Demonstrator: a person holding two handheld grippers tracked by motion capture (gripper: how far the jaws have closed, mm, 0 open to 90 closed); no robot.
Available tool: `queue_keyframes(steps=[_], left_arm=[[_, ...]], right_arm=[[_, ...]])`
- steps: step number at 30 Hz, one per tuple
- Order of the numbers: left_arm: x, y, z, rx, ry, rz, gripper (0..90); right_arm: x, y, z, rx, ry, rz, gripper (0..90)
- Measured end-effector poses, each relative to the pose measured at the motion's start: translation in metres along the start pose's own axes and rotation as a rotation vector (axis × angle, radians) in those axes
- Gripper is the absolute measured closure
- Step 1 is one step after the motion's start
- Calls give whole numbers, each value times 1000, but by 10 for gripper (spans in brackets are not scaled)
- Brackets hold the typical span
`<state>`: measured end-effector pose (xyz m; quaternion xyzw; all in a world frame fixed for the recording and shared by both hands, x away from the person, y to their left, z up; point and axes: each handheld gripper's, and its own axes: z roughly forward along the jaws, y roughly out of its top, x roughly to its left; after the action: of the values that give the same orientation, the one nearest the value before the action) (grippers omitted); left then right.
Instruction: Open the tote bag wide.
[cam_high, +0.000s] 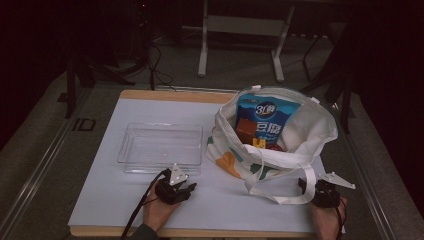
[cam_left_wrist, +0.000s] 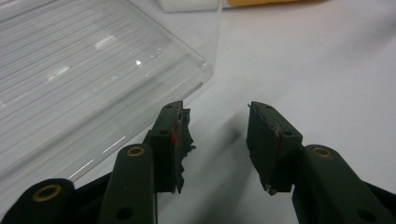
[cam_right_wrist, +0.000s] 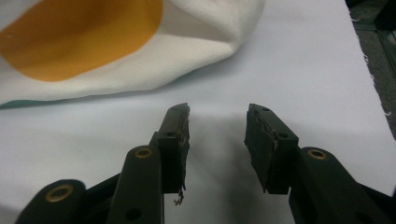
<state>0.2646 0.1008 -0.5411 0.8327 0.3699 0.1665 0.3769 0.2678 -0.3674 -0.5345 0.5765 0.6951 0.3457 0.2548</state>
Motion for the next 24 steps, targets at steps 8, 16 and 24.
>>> queue_keyframes(steps=[8,16,24], left_arm=[[-7,3,-8,-12,-10,60,583],[-9,4,-17,-42,-42,49,583],[-16,12,-29,-57,-72,80,598]], right_arm=[[-2,2,-3,-8,37,12,599],[-1,6,-7,-20,84,12,633],[-1,10,-13,-42,148,39,685]])
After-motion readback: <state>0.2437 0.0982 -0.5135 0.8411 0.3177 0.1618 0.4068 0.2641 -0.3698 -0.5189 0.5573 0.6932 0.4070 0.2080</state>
